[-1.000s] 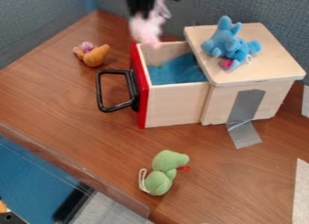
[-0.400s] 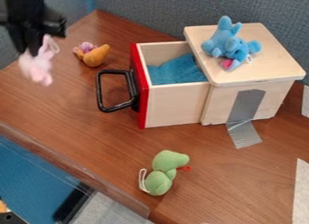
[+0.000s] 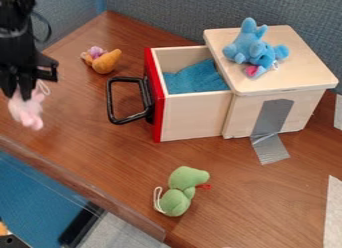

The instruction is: Move the pink rabbit to the bottom left of the table

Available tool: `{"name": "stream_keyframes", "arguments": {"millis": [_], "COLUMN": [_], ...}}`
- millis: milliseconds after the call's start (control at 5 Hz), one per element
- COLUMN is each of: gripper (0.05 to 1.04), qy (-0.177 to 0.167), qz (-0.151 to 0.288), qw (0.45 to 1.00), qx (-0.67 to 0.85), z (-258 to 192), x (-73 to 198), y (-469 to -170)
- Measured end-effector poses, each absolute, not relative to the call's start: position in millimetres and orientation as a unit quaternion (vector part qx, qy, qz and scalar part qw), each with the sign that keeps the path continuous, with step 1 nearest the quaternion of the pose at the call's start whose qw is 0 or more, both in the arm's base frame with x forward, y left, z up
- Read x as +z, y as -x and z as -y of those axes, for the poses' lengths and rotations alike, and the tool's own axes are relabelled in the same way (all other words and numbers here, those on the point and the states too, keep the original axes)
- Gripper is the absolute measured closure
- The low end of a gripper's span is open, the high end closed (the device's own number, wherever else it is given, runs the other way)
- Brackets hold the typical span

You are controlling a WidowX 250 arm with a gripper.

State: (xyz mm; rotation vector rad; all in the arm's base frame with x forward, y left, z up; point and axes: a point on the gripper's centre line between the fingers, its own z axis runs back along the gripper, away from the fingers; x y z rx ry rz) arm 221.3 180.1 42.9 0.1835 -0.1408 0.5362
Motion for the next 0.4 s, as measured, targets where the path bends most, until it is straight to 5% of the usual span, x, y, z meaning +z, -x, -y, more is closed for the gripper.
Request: {"name": "stream_keyframes", "arguments": {"millis": [400], "gripper": [0.124], "qy": [-0.084], "qz": [0.066], "qw": [0.958], "qx": [0.268], "z": [-183], "x": [53], "y": [-221]}}
